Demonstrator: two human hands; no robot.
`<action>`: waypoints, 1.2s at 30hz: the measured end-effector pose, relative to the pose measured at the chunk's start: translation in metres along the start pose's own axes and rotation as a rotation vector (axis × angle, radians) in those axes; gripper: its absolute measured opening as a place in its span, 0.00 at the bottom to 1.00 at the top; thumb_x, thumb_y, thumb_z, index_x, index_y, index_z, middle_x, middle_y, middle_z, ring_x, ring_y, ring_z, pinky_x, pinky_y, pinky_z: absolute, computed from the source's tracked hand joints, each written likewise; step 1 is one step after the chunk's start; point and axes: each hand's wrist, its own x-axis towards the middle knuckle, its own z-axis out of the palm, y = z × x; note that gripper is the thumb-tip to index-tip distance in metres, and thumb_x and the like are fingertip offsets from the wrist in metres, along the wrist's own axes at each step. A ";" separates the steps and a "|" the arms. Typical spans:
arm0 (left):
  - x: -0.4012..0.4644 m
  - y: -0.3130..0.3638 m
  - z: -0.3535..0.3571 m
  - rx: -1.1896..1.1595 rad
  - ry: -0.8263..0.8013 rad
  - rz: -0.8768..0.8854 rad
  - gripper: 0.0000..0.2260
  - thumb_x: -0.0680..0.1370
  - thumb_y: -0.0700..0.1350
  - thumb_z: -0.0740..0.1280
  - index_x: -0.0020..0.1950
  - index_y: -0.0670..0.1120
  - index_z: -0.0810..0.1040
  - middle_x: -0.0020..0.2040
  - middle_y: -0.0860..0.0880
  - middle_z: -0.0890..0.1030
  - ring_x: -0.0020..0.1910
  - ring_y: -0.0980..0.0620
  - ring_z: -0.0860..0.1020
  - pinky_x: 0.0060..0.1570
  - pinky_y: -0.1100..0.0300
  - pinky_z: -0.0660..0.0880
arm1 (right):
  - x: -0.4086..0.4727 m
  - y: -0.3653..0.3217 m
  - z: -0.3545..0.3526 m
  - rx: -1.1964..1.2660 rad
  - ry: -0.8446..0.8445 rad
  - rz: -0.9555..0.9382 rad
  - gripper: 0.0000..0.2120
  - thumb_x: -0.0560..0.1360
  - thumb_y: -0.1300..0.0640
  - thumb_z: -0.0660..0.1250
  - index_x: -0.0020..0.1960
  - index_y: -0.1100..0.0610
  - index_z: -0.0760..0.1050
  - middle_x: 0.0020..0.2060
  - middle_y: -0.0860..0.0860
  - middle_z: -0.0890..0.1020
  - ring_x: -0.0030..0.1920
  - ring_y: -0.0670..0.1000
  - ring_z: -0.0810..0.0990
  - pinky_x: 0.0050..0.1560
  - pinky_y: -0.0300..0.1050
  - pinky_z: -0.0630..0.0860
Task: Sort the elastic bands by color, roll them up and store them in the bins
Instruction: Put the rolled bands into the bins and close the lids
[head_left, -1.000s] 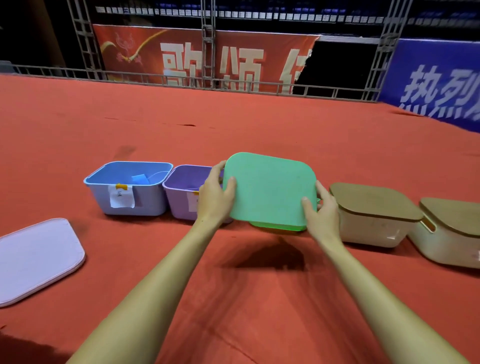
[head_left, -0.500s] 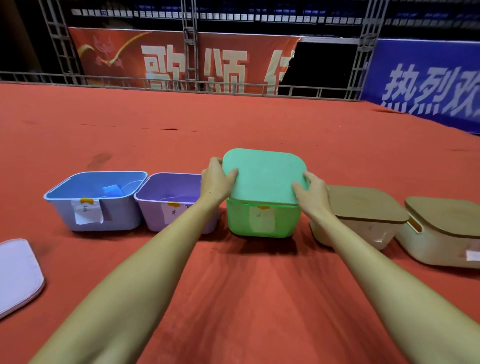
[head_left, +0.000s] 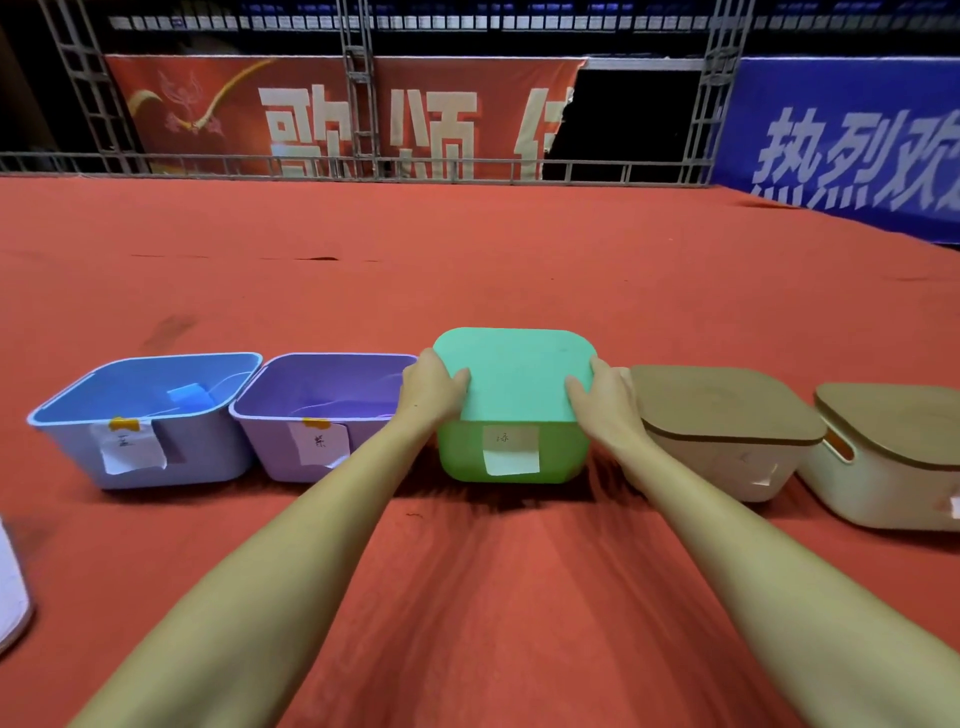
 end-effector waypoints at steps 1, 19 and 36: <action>0.001 -0.001 0.002 0.014 -0.004 -0.007 0.20 0.84 0.50 0.67 0.68 0.36 0.73 0.66 0.35 0.80 0.67 0.33 0.75 0.50 0.51 0.68 | 0.000 0.001 0.000 -0.013 -0.004 -0.005 0.14 0.84 0.54 0.63 0.58 0.66 0.74 0.54 0.68 0.78 0.67 0.65 0.70 0.61 0.56 0.70; 0.001 -0.003 0.028 0.335 0.064 0.116 0.05 0.83 0.38 0.59 0.48 0.43 0.71 0.54 0.36 0.79 0.55 0.31 0.78 0.44 0.46 0.67 | 0.023 0.006 0.006 -0.369 -0.126 0.004 0.19 0.82 0.47 0.55 0.67 0.53 0.74 0.64 0.63 0.78 0.64 0.67 0.77 0.56 0.58 0.73; -0.008 0.008 0.028 0.445 -0.195 0.090 0.36 0.81 0.68 0.53 0.84 0.49 0.60 0.87 0.44 0.52 0.81 0.35 0.60 0.74 0.40 0.63 | 0.020 0.003 0.010 -0.448 -0.253 0.047 0.30 0.85 0.41 0.47 0.84 0.50 0.56 0.78 0.59 0.64 0.73 0.67 0.71 0.69 0.63 0.69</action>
